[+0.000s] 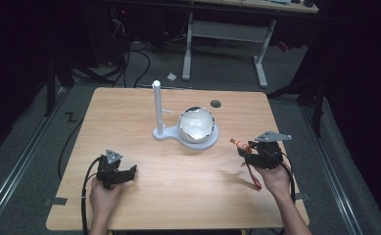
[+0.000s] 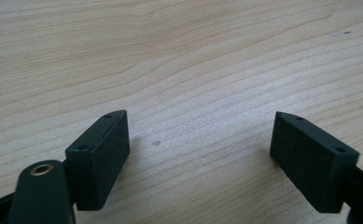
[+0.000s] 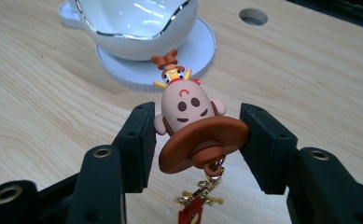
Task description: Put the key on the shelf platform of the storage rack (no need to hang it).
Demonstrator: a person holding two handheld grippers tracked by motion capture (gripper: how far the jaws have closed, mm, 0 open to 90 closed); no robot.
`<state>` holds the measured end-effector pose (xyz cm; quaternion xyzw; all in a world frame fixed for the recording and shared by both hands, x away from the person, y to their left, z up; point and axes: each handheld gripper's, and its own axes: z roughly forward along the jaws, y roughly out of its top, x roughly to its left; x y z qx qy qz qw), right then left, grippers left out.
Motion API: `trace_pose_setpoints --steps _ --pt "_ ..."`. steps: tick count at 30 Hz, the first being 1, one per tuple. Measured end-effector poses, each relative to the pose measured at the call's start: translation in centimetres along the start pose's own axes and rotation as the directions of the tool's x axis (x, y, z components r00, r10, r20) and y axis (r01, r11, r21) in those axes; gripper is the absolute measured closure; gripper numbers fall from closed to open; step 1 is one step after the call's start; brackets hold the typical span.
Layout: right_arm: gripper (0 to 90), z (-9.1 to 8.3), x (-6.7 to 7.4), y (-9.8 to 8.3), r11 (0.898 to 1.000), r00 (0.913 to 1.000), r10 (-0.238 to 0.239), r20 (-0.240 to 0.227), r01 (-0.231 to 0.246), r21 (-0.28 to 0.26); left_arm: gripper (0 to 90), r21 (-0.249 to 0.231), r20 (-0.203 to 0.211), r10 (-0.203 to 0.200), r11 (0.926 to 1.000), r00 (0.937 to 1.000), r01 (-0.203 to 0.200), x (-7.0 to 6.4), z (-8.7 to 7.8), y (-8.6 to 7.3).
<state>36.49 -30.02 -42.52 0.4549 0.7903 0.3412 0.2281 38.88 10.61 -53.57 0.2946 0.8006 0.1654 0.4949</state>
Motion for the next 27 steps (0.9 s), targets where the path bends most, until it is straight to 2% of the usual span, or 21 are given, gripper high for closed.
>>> trace_pose_setpoints --steps 2,5,11,20,27 --pt "48.1 -0.4 -0.1 0.5 1.0 1.0 0.001 -0.001 -0.001 -0.003 20.4 0.0 0.0 0.0 1.0 1.0 0.0 0.0 0.0 0.0" --pt "48.1 -1.2 -0.1 1.3 1.0 0.9998 -0.022 0.002 0.022 -0.01 20.4 0.0 0.001 0.001 1.0 1.0 -0.001 0.0 0.0 0.0" --pt "48.1 -2.2 -0.7 2.8 0.999 0.9999 -0.005 -0.016 0.005 -0.038 20.4 0.0 0.001 0.0 1.0 1.0 0.0 0.0 0.0 0.0" --pt "48.1 -2.6 -0.9 4.8 0.998 0.9995 -0.019 -0.026 0.017 -0.059 20.4 0.001 0.002 0.002 1.0 1.0 -0.002 0.0 0.0 0.0" --pt "48.1 -2.5 -0.5 6.8 0.997 0.998 -0.036 -0.051 0.033 -0.066 20.3 0.001 0.003 0.003 1.0 1.0 -0.003 0.0 0.0 0.0"
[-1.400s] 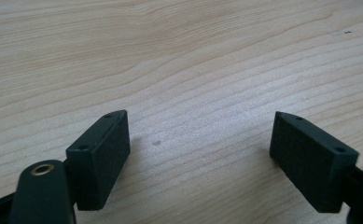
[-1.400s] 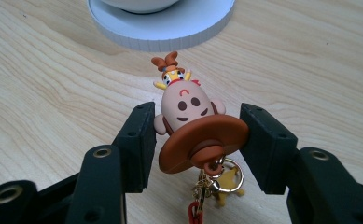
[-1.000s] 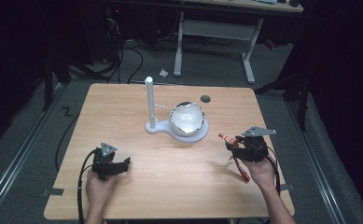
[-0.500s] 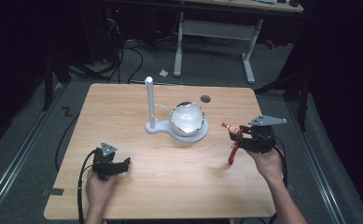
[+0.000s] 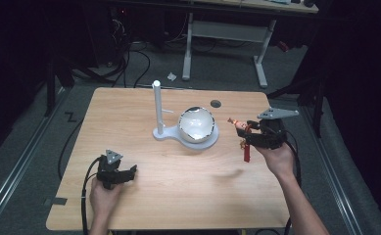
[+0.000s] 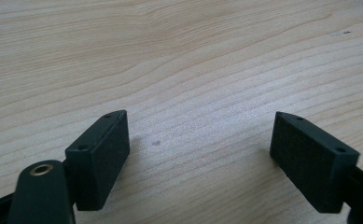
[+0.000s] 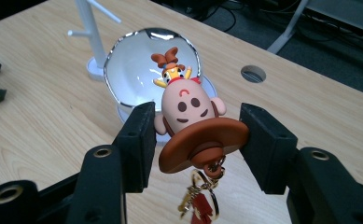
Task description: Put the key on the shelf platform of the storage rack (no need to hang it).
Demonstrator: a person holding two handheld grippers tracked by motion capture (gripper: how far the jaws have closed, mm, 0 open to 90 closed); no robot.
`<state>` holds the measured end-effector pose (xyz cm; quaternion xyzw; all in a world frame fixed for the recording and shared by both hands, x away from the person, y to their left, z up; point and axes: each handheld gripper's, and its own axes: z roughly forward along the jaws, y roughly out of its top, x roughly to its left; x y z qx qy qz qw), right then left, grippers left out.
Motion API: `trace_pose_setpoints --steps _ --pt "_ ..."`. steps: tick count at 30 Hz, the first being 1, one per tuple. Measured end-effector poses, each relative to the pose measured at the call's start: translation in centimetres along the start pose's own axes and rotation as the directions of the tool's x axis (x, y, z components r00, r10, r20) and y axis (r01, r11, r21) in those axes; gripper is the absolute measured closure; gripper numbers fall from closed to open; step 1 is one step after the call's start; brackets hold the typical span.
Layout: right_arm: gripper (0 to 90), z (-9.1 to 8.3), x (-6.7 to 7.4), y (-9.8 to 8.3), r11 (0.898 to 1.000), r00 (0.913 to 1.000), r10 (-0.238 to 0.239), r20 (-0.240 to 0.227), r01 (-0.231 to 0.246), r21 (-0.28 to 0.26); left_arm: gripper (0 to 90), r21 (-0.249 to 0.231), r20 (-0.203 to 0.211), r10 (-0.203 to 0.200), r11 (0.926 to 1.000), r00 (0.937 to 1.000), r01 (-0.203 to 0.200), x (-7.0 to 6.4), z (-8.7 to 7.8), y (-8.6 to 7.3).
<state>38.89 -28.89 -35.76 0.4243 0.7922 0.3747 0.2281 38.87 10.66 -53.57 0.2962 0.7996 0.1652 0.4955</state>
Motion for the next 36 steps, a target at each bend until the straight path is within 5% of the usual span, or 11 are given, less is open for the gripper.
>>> trace_pose_setpoints --steps 11,23,36 --pt "48.2 1.2 0.6 3.6 1.0 0.9983 -0.023 -0.054 0.024 0.019 20.4 -0.001 -0.002 -0.002 1.0 1.0 0.002 0.0 0.0 0.0" --pt "48.2 2.5 0.9 7.5 1.0 0.9958 -0.02 -0.09 0.018 -0.02 20.4 -0.002 -0.002 0.0 1.0 1.0 0.0 0.0 0.0 0.0" --pt "48.1 5.7 2.0 10.4 1.0 0.9939 -0.01 -0.11 0.007 -0.025 20.7 0.0 0.0 0.002 1.0 1.0 -0.002 0.0 0.0 0.0"
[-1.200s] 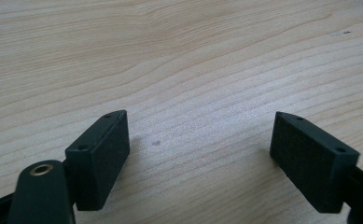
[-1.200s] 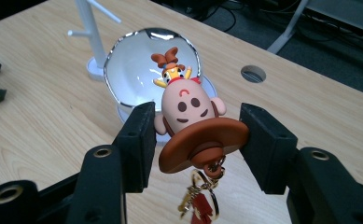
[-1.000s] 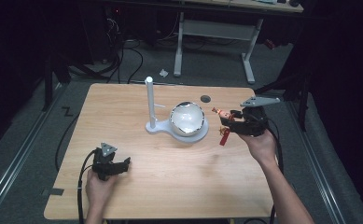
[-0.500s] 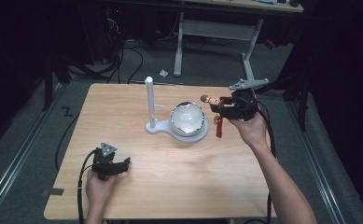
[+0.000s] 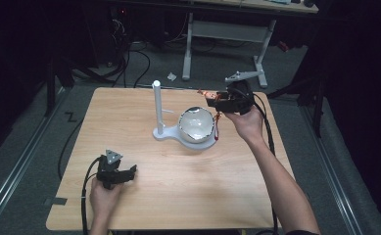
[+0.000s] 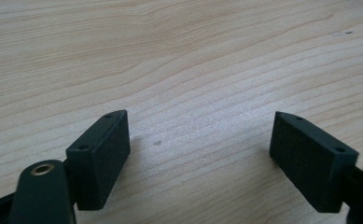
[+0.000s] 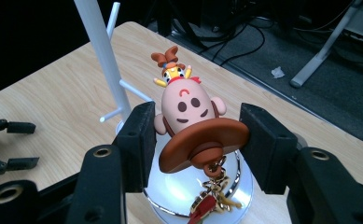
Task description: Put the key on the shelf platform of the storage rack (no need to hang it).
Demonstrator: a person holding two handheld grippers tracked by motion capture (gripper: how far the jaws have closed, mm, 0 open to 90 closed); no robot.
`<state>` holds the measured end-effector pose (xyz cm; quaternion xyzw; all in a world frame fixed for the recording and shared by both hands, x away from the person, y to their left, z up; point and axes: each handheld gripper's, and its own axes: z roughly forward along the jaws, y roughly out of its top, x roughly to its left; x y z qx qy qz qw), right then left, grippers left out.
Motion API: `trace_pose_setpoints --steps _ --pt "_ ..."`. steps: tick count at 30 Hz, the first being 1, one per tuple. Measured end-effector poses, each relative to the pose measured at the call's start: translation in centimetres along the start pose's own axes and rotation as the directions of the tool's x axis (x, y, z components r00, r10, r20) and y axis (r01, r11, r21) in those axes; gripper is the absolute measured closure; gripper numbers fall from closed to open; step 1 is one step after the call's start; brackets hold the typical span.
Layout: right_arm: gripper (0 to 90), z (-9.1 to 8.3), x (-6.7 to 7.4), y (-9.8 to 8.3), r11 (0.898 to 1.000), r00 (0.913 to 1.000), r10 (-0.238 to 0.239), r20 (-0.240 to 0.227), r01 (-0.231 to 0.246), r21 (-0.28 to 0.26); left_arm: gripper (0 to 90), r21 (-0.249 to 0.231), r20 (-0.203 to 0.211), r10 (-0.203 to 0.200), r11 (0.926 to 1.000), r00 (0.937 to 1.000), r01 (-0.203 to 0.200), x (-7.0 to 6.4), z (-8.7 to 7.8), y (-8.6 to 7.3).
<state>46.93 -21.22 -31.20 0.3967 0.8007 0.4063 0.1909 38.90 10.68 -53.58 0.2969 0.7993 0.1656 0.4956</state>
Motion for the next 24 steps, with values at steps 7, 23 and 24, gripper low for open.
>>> trace_pose_setpoints --steps 7,23,24 --pt "48.2 1.7 0.3 0.9 1.0 0.9999 0.007 -0.008 -0.007 0.013 20.6 0.002 -0.002 -0.007 1.0 1.0 0.007 0.0 0.0 0.0" --pt "48.0 5.4 0.6 0.6 0.998 0.9999 -0.004 -0.012 0.005 0.058 20.6 0.0 0.001 0.002 1.0 1.0 -0.002 0.0 0.0 0.1" --pt "48.0 5.6 0.6 0.5 0.998 0.9999 -0.004 -0.013 0.005 0.062 20.6 0.0 0.001 0.004 1.0 1.0 -0.004 0.1 0.0 0.1"
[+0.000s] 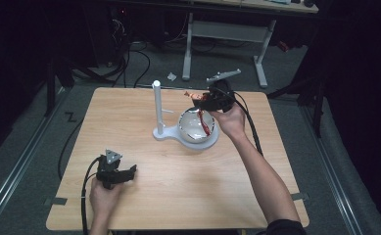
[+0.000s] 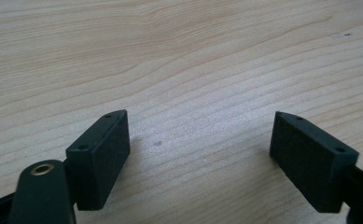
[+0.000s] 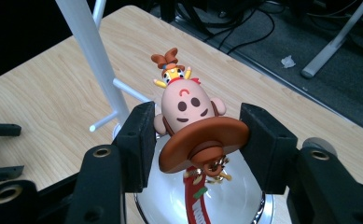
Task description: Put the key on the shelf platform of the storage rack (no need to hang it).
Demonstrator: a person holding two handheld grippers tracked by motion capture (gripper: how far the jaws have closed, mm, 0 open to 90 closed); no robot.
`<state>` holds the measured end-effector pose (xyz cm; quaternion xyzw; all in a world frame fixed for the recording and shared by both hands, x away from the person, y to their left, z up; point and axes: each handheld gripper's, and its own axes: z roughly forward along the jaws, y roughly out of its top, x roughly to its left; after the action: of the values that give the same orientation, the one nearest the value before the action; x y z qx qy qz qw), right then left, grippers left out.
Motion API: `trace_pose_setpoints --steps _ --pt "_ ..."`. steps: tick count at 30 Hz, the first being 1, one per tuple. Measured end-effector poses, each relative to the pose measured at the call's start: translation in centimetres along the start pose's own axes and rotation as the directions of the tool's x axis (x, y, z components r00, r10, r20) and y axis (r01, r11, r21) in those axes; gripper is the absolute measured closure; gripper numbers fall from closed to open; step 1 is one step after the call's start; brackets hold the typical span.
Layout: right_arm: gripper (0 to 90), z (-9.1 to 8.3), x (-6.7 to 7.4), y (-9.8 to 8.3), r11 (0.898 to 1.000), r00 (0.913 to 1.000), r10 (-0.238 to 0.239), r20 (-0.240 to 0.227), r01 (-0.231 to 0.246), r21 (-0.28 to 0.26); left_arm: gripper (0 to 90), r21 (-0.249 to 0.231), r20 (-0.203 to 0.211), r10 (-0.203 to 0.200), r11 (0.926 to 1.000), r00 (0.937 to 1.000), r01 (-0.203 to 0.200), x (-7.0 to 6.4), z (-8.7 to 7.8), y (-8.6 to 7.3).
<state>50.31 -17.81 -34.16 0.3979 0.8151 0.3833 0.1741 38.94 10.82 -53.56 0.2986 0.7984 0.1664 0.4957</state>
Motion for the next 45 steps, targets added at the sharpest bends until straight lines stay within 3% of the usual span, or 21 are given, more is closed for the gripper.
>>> trace_pose_setpoints --steps 3,4,14,18,22,36,45 --pt "48.0 0.4 -0.1 -0.4 1.0 1.0 0.006 -0.005 -0.006 0.006 20.6 0.0 0.015 0.037 0.9993 0.9992 -0.037 0.2 0.0 0.0" --pt "48.0 0.5 -0.2 -0.5 1.0 0.9999 0.008 -0.007 -0.008 0.01 20.6 0.002 0.008 0.022 0.9998 0.9997 -0.022 0.1 0.0 0.0" --pt "47.8 1.6 -0.4 -2.4 0.999 0.9994 0.028 -0.019 -0.028 0.043 20.6 0.004 0.004 0.007 1.0 1.0 -0.007 0.0 0.0 0.0" --pt "47.8 2.0 -0.6 -3.1 0.998 0.9992 0.033 -0.021 -0.032 0.05 20.6 0.003 0.011 0.019 0.9998 0.9998 -0.019 0.1 0.0 0.0" --pt "47.8 2.5 -0.7 -3.7 0.998 0.9994 0.028 -0.018 -0.026 0.063 20.6 0.004 -0.004 -0.004 1.0 1.0 0.004 -0.1 0.0 -0.1" --pt "47.6 4.4 -0.7 -5.2 0.993 0.9992 0.034 -0.024 -0.031 0.114 20.6 0.004 -0.008 -0.015 0.9999 0.9999 0.015 -0.1 0.0 -0.1" --pt "47.5 5.7 -0.7 -6.3 0.989 0.9986 0.048 -0.021 -0.044 0.142 20.5 0.002 0.0 0.004 1.0 1.0 -0.004 0.0 0.0 -0.1"
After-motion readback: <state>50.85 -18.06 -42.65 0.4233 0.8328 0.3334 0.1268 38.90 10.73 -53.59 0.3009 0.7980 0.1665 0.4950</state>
